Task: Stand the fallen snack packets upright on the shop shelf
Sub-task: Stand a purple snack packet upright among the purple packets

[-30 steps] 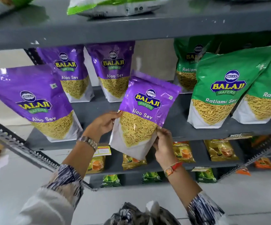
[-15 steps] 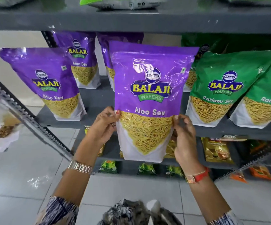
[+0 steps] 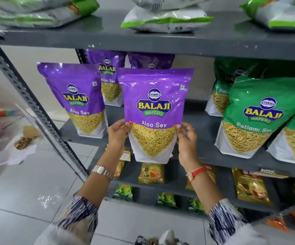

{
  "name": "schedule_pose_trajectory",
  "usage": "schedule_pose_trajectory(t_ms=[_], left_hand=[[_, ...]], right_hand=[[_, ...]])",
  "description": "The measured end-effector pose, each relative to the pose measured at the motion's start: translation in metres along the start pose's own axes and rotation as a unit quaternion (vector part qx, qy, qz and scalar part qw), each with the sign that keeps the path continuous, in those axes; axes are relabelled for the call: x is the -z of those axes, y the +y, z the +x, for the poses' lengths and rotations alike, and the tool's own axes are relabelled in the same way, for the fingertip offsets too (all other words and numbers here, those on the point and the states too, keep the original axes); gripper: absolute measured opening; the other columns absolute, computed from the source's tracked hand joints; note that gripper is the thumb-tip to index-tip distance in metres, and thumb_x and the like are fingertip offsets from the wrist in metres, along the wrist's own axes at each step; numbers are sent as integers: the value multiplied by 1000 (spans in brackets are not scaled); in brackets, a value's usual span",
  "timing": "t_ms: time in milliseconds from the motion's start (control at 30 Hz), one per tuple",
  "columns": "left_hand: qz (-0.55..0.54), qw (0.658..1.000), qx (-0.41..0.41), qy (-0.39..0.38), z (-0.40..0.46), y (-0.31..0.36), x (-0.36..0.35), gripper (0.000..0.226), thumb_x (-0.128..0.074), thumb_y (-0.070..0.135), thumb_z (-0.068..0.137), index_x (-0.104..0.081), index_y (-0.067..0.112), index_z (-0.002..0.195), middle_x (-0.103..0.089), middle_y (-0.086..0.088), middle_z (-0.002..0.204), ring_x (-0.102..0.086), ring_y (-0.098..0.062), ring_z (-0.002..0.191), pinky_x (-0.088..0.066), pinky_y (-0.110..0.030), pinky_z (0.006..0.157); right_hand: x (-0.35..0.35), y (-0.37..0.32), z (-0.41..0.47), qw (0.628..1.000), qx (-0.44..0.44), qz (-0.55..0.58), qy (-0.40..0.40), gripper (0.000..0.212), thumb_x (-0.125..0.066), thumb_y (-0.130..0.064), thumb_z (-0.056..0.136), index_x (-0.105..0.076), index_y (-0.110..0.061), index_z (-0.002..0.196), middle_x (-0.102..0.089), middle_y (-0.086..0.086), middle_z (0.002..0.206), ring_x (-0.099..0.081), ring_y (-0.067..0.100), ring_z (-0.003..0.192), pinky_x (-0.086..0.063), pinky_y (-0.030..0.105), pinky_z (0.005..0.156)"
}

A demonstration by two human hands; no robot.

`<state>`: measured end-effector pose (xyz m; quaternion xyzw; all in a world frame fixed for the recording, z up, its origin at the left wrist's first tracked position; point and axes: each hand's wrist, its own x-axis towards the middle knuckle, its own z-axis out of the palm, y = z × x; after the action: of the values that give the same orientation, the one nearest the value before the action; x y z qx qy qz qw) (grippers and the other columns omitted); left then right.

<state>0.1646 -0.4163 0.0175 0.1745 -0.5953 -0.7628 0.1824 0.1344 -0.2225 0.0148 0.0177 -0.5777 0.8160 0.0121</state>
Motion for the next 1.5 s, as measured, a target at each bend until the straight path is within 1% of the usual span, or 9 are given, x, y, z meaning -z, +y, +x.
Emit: schedule_pose_trajectory(t_ms=[233, 367, 500, 600, 733, 833, 1033, 1300, 1500], left_hand=[[12, 996, -23, 80, 61, 2, 4, 15, -56, -6, 81, -61, -3, 95, -62, -3, 79, -58, -15, 73, -50, -31, 78], [29, 995, -37, 93, 81, 2, 12, 27, -56, -6, 82, -57, -12, 108, -70, 7, 70, -62, -3, 64, -52, -17, 68], [38, 998, -41, 42, 83, -1, 16, 29, -53, 1, 85, -55, -6, 114, -67, -6, 98, -64, -2, 71, -53, -16, 70], [40, 998, -35, -27, 78, -5, 16, 30, -57, 6, 84, -52, 5, 113, -72, 9, 88, -67, 3, 72, -53, -20, 69], [100, 993, -10, -69, 69, -20, 19, 62, -73, 3, 69, -39, 12, 120, -61, 0, 108, -63, -1, 92, -55, -18, 73], [156, 982, -13, -102, 67, -31, 23, 84, -79, 1, 60, -30, 18, 125, -53, 7, 114, -54, -1, 104, -53, -16, 77], [176, 977, -24, -114, 72, -28, 28, 78, -76, -5, 63, -28, 20, 119, -51, 11, 108, -52, 1, 101, -52, -10, 72], [207, 973, -5, -105, 80, -24, 40, 83, -75, 1, 65, -25, 12, 131, -46, 0, 121, -46, -12, 114, -47, -17, 79], [221, 969, -23, -106, 80, -25, 42, 83, -74, 0, 67, -24, 9, 131, -45, 0, 120, -45, -10, 111, -49, -4, 67]], right_hand=[[-43, 24, 45, 1000, -2, 21, -17, 9, -44, -14, 97, -49, -20, 92, -65, 3, 96, -63, 9, 86, -55, 17, 70], [-58, 37, 58, 1000, 1, 12, -29, 7, -43, -16, 97, -47, -21, 93, -64, 1, 97, -65, 3, 82, -54, 14, 66], [-61, 44, 64, 999, -4, -1, -36, 4, -45, -26, 95, -46, -24, 98, -64, -1, 102, -64, 2, 87, -54, 13, 65], [-59, 46, 62, 998, -36, 14, -58, 18, -47, -30, 94, -43, -18, 107, -62, -3, 102, -63, 5, 90, -53, 11, 65], [-53, 54, 58, 992, -70, -8, -105, 58, -68, -55, 67, -45, -26, 112, -64, -12, 105, -65, -4, 89, -51, 11, 68], [-50, 62, 54, 987, -86, -36, -130, 61, -65, -36, 73, -41, -25, 128, -61, -8, 116, -62, -1, 101, -51, 15, 74], [-58, 65, 52, 986, -67, -73, -137, 60, -70, -9, 78, -38, -25, 126, -62, -10, 111, -65, -6, 93, -55, 17, 73], [-71, 70, 50, 986, -51, -84, -135, 53, -75, -11, 74, -44, -32, 112, -63, -8, 111, -65, -3, 95, -55, 18, 74], [-71, 70, 47, 986, -45, -89, -136, 55, -73, -9, 76, -43, -28, 117, -63, -7, 110, -65, -5, 94, -55, 18, 73]])
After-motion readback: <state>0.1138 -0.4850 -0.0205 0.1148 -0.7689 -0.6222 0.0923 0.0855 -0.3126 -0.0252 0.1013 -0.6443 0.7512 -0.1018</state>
